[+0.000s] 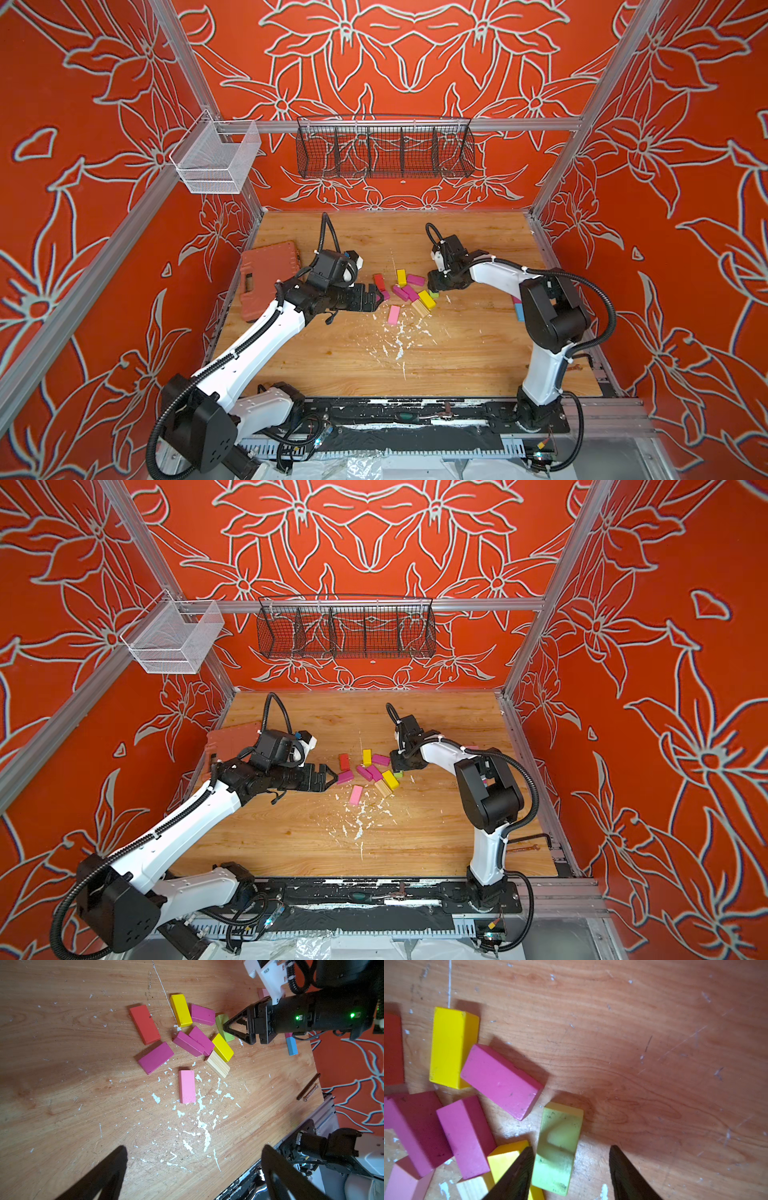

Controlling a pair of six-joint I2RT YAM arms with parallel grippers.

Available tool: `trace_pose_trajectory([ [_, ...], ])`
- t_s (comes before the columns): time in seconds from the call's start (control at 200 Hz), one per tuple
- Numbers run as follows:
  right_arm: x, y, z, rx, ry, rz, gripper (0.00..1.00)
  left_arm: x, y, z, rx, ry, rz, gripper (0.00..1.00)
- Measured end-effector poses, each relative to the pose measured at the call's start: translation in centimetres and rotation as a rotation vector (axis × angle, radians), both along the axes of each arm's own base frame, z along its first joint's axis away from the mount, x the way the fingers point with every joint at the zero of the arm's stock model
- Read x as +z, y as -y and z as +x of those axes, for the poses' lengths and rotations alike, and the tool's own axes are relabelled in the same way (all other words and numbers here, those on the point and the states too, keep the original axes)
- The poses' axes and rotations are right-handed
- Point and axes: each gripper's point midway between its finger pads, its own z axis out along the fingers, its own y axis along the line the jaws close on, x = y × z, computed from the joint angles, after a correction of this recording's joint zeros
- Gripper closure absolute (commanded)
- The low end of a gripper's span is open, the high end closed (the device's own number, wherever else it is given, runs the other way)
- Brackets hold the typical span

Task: Assemble the number 7 with building blocks
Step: Adjust the building block at the center of the board.

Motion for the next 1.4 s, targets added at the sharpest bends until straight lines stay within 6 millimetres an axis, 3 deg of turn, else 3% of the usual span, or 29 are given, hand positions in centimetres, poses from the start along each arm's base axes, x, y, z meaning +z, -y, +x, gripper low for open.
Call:
trace_pose_trajectory([
  [0.631, -1.0, -0.4, -0.9, 0.033, -0.022, -0.012, 0.39, 0.1, 0.1, 0.1, 0.0, 0.006, -0.003, 0.02],
  [1.101, -1.6, 4.2, -0.6, -0.032, -0.043, -0.161, 0.4, 0.1, 0.1, 0.1, 0.0, 0.008, -0.003, 0.02],
  [1.271, -1.3, 6.2, 0.9, -0.071, -0.057, -0.177, 0.4, 0.1, 0.0, 0.1, 0.0, 0.008, -0.002, 0.02],
  [1.396, -0.9, 6.5, 1.5, -0.078, -0.05, -0.175, 0.37, 0.1, 0.0, 0.2, 0.002, 0.009, 0.0, 0.02],
])
